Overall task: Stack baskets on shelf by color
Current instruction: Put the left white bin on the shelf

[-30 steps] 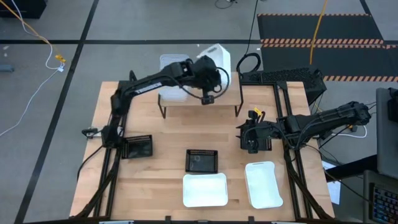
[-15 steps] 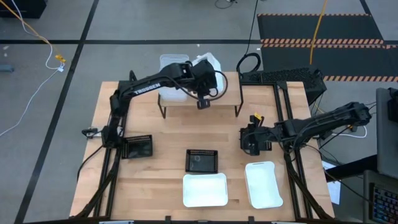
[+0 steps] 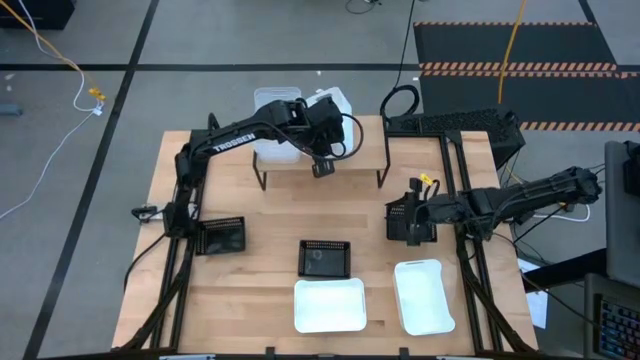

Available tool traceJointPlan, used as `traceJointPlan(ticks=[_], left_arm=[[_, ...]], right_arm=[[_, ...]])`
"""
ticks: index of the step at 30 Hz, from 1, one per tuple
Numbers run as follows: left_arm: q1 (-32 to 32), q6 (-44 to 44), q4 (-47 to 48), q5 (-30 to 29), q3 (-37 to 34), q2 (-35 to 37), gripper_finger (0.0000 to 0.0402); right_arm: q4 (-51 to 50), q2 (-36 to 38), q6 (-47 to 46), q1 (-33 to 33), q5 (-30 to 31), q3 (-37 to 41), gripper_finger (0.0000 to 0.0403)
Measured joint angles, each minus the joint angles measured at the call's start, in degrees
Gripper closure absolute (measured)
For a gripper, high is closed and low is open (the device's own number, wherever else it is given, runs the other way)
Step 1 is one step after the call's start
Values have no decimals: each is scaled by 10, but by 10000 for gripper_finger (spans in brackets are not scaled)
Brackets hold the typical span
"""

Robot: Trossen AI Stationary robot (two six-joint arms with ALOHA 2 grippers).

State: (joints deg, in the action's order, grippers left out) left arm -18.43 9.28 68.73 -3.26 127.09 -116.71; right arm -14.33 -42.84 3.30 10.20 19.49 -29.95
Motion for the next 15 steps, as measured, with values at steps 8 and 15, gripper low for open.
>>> traceJointPlan(ticks=[8,15], left_arm=[[10,-35,7,-42,0,2,293],[13,-23,7,-43,0,2,255]], right_arm=[[0,25,-11,0,0,0,234],[-2,25,-10,0,-1,0,234]])
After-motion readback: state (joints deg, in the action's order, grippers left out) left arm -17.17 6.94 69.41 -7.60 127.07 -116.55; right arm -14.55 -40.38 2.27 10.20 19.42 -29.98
